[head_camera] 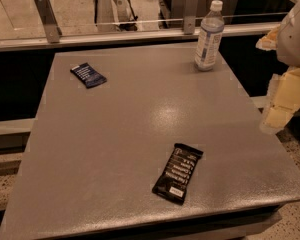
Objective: Move blue plastic bottle near rxbar chocolate
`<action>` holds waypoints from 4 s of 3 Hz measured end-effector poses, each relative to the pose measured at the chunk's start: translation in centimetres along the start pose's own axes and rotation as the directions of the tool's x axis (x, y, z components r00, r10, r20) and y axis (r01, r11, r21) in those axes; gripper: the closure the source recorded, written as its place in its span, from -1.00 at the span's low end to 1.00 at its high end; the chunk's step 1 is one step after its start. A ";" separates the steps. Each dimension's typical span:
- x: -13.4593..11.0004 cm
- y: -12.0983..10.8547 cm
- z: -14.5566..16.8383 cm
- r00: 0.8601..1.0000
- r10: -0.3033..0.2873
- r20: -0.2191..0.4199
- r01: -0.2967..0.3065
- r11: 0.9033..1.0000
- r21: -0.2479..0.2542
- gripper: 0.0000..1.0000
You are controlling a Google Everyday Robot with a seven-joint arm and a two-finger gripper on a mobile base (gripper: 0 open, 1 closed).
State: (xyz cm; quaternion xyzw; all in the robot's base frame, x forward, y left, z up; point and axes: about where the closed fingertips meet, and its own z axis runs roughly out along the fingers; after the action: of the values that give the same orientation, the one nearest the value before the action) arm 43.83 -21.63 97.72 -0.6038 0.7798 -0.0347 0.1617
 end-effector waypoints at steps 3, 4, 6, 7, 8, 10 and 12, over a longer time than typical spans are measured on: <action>0.1 -7.2 3.4 0.981 0.066 0.183 -0.077 0.996 0.053 -1.00; 0.3 -11.4 5.2 0.948 0.101 0.302 -0.139 0.985 0.107 -1.00; -0.2 -15.1 6.9 0.888 0.121 0.443 -0.205 0.968 0.146 -1.00; -0.8 -15.4 7.4 0.868 0.132 0.480 -0.221 0.966 0.134 -1.00; -1.8 -17.6 9.8 0.821 0.194 0.537 -0.294 0.950 0.106 -1.00; -3.6 -23.6 14.1 0.697 0.309 0.647 -0.469 0.879 0.086 -1.00; -5.8 -26.8 16.0 0.548 0.375 0.748 -0.578 0.816 0.014 -1.00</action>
Offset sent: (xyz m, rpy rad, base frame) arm 0.0859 -0.0121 -0.0174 0.2058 -0.0743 0.0087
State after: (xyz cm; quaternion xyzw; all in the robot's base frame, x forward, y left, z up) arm 74.76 -21.02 90.53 -0.3041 0.7763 0.1470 0.5323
